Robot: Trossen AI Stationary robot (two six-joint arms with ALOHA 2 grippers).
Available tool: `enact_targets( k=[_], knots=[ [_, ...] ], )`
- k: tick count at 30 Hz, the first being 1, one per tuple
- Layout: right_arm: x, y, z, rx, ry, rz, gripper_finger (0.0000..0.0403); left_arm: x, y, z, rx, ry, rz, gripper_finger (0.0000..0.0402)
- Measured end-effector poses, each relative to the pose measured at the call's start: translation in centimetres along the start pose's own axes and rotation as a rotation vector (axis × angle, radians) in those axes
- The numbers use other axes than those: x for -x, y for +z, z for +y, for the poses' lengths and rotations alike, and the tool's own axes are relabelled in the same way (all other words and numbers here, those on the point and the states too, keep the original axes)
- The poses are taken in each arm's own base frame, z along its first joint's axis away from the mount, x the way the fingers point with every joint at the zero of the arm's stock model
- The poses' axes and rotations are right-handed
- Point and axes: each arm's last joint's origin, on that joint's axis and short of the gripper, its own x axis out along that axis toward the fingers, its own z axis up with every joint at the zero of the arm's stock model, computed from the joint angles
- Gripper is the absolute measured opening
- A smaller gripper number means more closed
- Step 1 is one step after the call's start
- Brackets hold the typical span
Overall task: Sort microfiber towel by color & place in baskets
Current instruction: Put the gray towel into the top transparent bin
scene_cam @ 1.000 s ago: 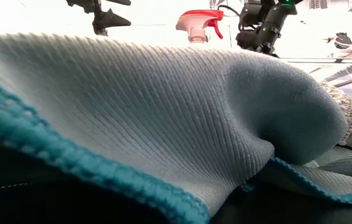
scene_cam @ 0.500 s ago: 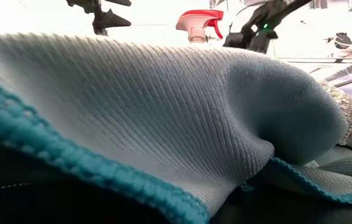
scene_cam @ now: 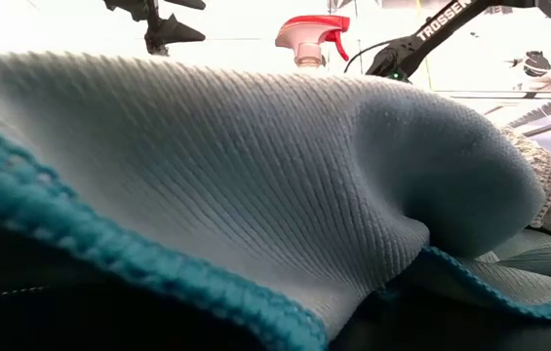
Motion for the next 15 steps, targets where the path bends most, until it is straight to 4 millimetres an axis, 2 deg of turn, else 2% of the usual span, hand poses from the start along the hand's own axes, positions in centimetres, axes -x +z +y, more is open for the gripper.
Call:
enact_targets(
  k=[7,10,15],
  knots=[
    [0.7,-0.1,-0.2,-0.007,0.017,-0.014,0.0007,0.0,0.0,0.0,0.000,0.000,0.000,0.0287],
    [2.3,-0.5,0.0,-0.002,0.020,-0.063,0.0017,0.0,0.0,0.0,0.000,0.000,0.000,0.0287],
    [6.2,-1.5,0.6,0.019,0.030,-0.196,0.0041,0.0,0.0,0.0,0.000,0.000,0.000,0.0287]
  ],
)
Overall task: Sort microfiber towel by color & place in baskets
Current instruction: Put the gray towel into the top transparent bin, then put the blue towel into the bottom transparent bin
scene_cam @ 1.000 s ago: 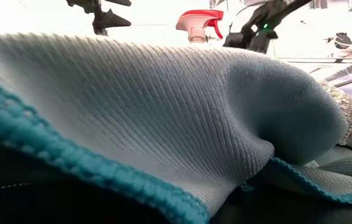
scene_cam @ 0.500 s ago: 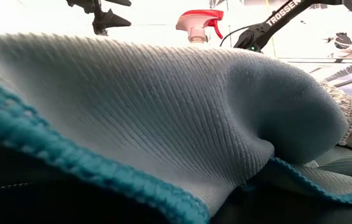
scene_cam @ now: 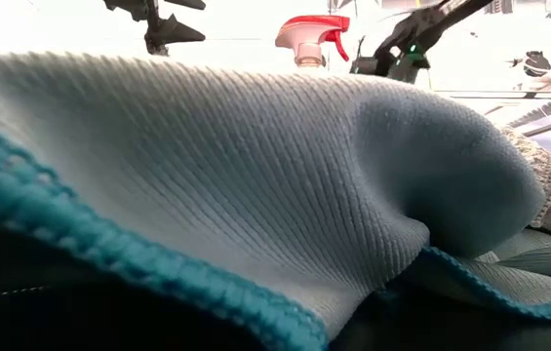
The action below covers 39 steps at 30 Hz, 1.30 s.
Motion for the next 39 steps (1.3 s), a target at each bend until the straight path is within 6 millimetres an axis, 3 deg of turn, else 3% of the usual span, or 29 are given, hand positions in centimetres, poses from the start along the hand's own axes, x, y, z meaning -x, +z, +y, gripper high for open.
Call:
enact_targets(
  k=[12,19,26,39],
  knots=[
    [9.9,-3.2,1.7,0.059,0.045,-0.296,0.0149,-0.4,-0.1,0.1,0.000,0.002,0.012,0.0287],
    [14.0,-5.5,2.6,0.105,0.094,-0.442,0.0202,-2.6,-0.8,0.9,0.001,0.015,0.087,0.0287],
    [15.8,-7.1,4.0,0.153,0.165,-0.499,0.0219,-6.5,-2.1,2.4,-0.040,0.056,0.189,0.0287],
    [16.1,-8.1,6.4,0.251,0.237,-0.487,0.0219,-13.5,-5.5,6.0,-0.187,0.272,0.308,0.0287]
  ],
)
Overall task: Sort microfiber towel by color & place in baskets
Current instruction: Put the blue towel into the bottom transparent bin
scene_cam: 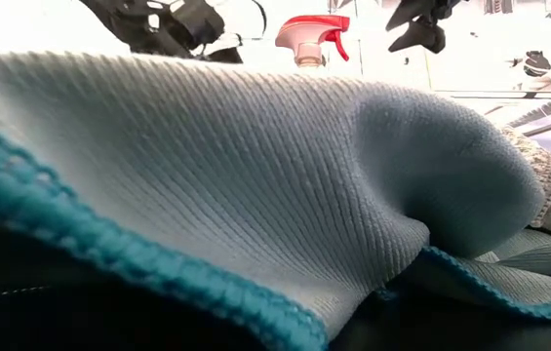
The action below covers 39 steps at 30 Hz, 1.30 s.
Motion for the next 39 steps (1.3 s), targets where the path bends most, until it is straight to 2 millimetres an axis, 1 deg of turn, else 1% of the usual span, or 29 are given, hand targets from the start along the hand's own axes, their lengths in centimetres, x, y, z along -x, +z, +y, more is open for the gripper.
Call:
enact_targets(
  k=[3,6,8,11,16,18,19,20,22,26,27,28,29,32,39],
  knots=[
    [-0.1,-0.1,0.4,0.011,0.014,0.004,0.0219,-1.9,-1.0,0.9,0.018,0.063,0.057,0.0287],
    [-0.1,-0.1,0.6,0.023,0.024,0.008,0.0219,-3.7,-2.1,1.8,0.043,0.083,0.115,0.0287],
    [-0.2,-0.1,0.7,0.031,0.028,0.009,0.0219,-4.8,-2.7,2.2,0.053,0.078,0.152,0.0287],
    [-0.2,-0.1,0.8,0.045,0.029,0.010,0.0219,-6.3,-3.5,2.4,0.068,0.020,0.194,0.0287],
    [-0.2,-0.1,0.7,0.061,0.023,0.011,0.0219,-8.2,-3.9,2.3,0.070,-0.003,0.240,0.0284],
    [-0.2,-0.1,0.7,0.065,0.023,0.011,0.0219,-8.6,-3.7,2.3,0.074,0.018,0.247,0.0268],
    [-0.2,-0.1,0.7,0.067,0.023,0.011,0.0219,-8.8,-3.6,2.4,0.078,0.024,0.255,0.0254],
    [-0.2,-0.1,0.7,0.067,0.023,0.011,0.0219,-8.9,-3.5,2.4,0.084,0.026,0.260,0.0235],
    [-0.2,-0.1,0.7,0.064,0.023,0.011,0.0219,-8.9,-3.2,2.4,0.087,0.017,0.272,0.0184],
    [-0.2,-0.2,0.7,0.051,0.023,0.015,0.0219,-8.4,-2.2,2.5,0.050,0.003,0.284,0.0052],
    [-0.2,-0.2,0.7,0.049,0.022,0.019,0.0219,-8.2,-2.0,2.4,0.042,-0.001,0.286,0.0027],
    [-0.2,-0.3,0.7,0.048,0.022,0.023,0.0219,-8.1,-1.7,2.4,0.039,-0.003,0.284,0.0015],
    [-0.2,-0.3,0.7,0.046,0.022,0.027,0.0219,-7.8,-1.5,2.4,0.039,-0.003,0.284,0.0013],
    [-0.2,-0.3,0.7,0.040,0.021,0.027,0.0219,-7.1,-0.4,2.5,0.034,-0.002,0.259,0.0009],
    [-0.2,-0.4,0.7,0.036,0.021,0.035,0.0219,-5.0,1.0,2.4,0.029,0.005,0.203,0.0004]
  ],
)
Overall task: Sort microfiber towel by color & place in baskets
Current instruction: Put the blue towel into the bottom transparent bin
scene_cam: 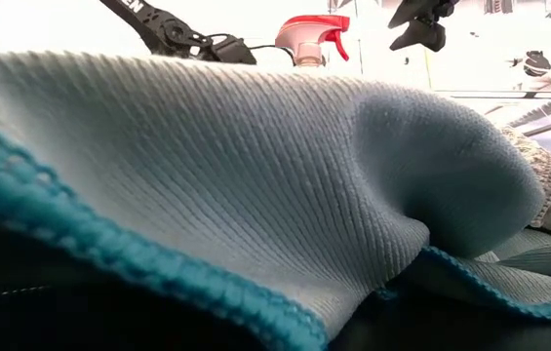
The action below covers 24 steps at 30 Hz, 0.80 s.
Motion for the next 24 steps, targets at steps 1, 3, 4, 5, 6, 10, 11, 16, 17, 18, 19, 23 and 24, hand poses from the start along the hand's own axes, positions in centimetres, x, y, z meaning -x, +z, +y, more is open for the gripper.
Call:
enact_targets(
  k=[1,3,4,5,6,10,11,16,17,18,19,23,24],
  knots=[
    [0.0,0.0,0.0,0.000,0.000,0.001,0.0219,0.3,0.1,0.0,0.000,0.001,-0.005,0.0004],
    [0.0,-0.1,0.0,-0.001,0.000,0.006,0.0219,0.9,0.2,0.0,-0.001,0.002,-0.013,0.0004],
    [0.0,-0.1,0.0,-0.001,-0.001,0.009,0.0219,1.2,0.3,0.0,-0.001,0.003,-0.019,0.0004],
    [0.0,-0.1,0.0,-0.001,-0.001,0.011,0.0219,1.5,0.3,0.0,-0.001,0.004,-0.020,0.0003],
    [0.0,-0.1,0.0,-0.002,-0.001,0.011,0.0219,1.7,0.4,-0.1,-0.001,0.005,-0.027,0.0003],
    [0.0,-0.1,0.0,0.000,-0.001,0.011,0.0219,3.0,0.8,-0.1,0.000,0.010,-0.066,0.0003],
    [0.0,-0.1,0.0,0.001,-0.001,0.011,0.0219,3.3,1.0,-0.2,-0.001,0.011,-0.078,0.0003],
    [0.0,-0.1,0.0,0.001,-0.001,0.011,0.0219,5.4,1.5,-0.2,-0.005,0.021,-0.141,0.0002],
    [0.0,-0.1,0.0,0.001,-0.001,0.011,0.0219,5.8,1.6,-0.2,-0.006,0.022,-0.153,0.0002],
    [0.0,-0.1,0.0,0.001,-0.001,0.011,0.0219,6.2,1.7,-0.2,-0.007,0.024,-0.167,0.0002],
    [0.0,-0.1,0.0,0.001,-0.001,0.010,0.0219,6.7,1.8,-0.2,-0.007,0.026,-0.182,0.0002],
    [0.0,-0.1,0.0,0.001,-0.001,0.010,0.0219,8.3,2.1,-0.3,-0.011,0.048,-0.224,0.0001],
    [0.0,-0.1,0.0,0.001,-0.001,0.010,0.0219,8.8,2.1,-0.3,-0.011,0.052,-0.238,0.0001]
  ],
)
